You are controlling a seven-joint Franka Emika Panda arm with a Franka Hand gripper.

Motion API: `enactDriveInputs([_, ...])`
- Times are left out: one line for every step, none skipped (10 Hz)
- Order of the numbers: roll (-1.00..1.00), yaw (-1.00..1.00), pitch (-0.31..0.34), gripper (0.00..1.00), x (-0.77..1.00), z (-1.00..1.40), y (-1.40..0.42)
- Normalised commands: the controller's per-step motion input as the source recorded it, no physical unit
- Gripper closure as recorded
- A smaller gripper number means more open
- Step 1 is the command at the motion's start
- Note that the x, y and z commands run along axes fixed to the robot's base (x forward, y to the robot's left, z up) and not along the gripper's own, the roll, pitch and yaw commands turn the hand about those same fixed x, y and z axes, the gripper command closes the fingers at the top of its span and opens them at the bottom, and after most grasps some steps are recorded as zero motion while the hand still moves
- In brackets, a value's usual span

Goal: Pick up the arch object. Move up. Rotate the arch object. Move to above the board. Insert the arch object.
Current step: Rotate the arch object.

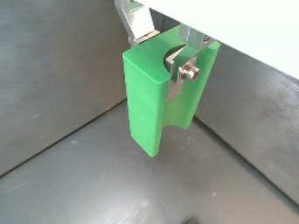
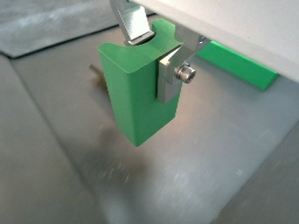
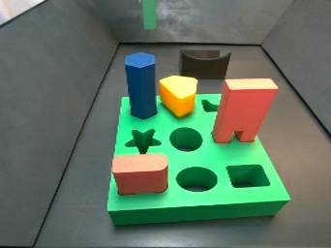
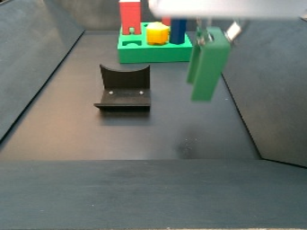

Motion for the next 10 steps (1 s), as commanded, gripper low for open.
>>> enactDriveInputs([0.12,0.03,0.069,1.0,0.05,0.61,-1.0])
enactDriveInputs([0.11,0.03,0.065,1.0,0.04,0.6,-1.0])
enactDriveInputs([0.11,0.03,0.054,1.0,0.02,0.57,-1.0])
enactDriveInputs([0.11,0.03,0.051,1.0,0.01,0.55,-1.0])
enactDriveInputs([0.12,0.03,0.048,1.0,0.0,0.4,-0.84])
enactDriveInputs([0.13,0.03,0.049,1.0,0.0,0.24,-0.62])
enactDriveInputs([0.13,0.03,0.042,1.0,0.0,0.13,-0.41])
enactDriveInputs([0.12,0.03,0.037,1.0,-0.01,0.09,-0.19])
enactDriveInputs([0.17,-0.29,0.165,1.0,-0.03,0.0,-0.05])
enactDriveInputs([0.17,-0.29,0.166,1.0,-0.03,-0.01,-0.04])
